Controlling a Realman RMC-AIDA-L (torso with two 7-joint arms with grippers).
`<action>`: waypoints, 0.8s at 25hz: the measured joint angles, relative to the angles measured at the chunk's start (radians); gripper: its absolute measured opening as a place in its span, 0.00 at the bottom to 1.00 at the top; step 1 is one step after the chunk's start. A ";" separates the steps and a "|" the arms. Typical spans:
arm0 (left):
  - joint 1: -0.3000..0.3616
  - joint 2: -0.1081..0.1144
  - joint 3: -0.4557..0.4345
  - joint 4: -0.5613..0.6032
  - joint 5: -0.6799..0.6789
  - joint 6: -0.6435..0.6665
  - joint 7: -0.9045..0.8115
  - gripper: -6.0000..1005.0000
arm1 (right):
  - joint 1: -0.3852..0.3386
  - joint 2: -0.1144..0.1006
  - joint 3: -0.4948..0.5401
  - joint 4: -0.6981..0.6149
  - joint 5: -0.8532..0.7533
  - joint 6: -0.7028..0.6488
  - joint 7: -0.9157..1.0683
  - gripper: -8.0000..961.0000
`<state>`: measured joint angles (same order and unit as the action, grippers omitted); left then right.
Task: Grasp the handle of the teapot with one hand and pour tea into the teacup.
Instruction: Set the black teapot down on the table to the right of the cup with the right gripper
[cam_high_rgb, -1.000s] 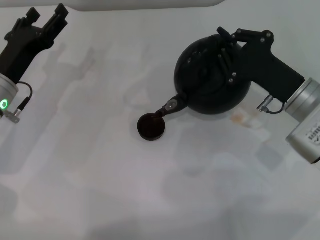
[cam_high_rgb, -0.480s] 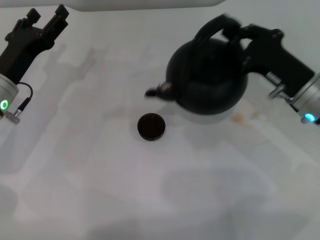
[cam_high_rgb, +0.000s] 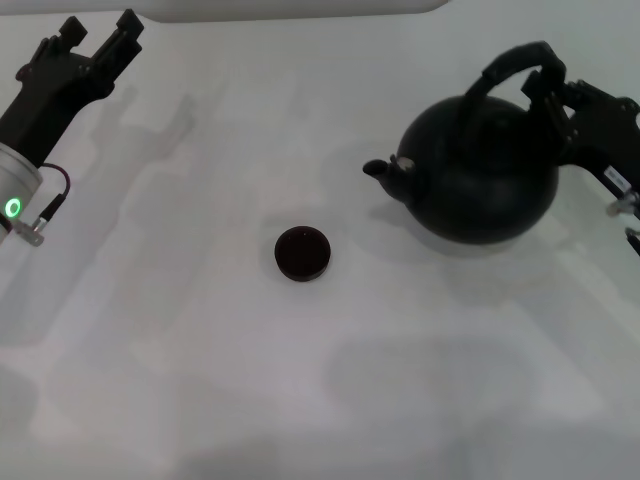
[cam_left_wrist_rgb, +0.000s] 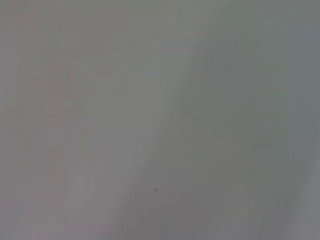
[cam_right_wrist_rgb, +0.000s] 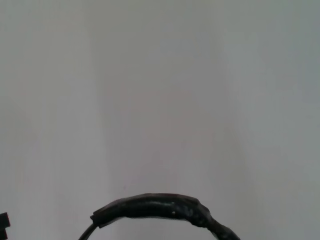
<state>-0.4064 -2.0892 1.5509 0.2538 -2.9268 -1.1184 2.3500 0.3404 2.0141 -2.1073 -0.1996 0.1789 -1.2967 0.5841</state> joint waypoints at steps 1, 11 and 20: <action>0.000 0.000 0.000 0.000 0.000 0.000 0.000 0.88 | -0.008 0.000 0.000 0.003 -0.001 -0.008 -0.002 0.13; 0.000 0.000 0.000 -0.001 0.000 0.000 0.000 0.88 | -0.035 0.004 -0.009 0.030 -0.007 -0.014 -0.082 0.13; 0.000 0.000 0.000 -0.005 0.000 0.002 0.002 0.88 | -0.029 0.006 -0.010 0.020 -0.008 0.027 -0.165 0.13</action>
<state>-0.4065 -2.0893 1.5508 0.2492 -2.9268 -1.1167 2.3518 0.3113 2.0205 -2.1169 -0.1797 0.1712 -1.2701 0.4189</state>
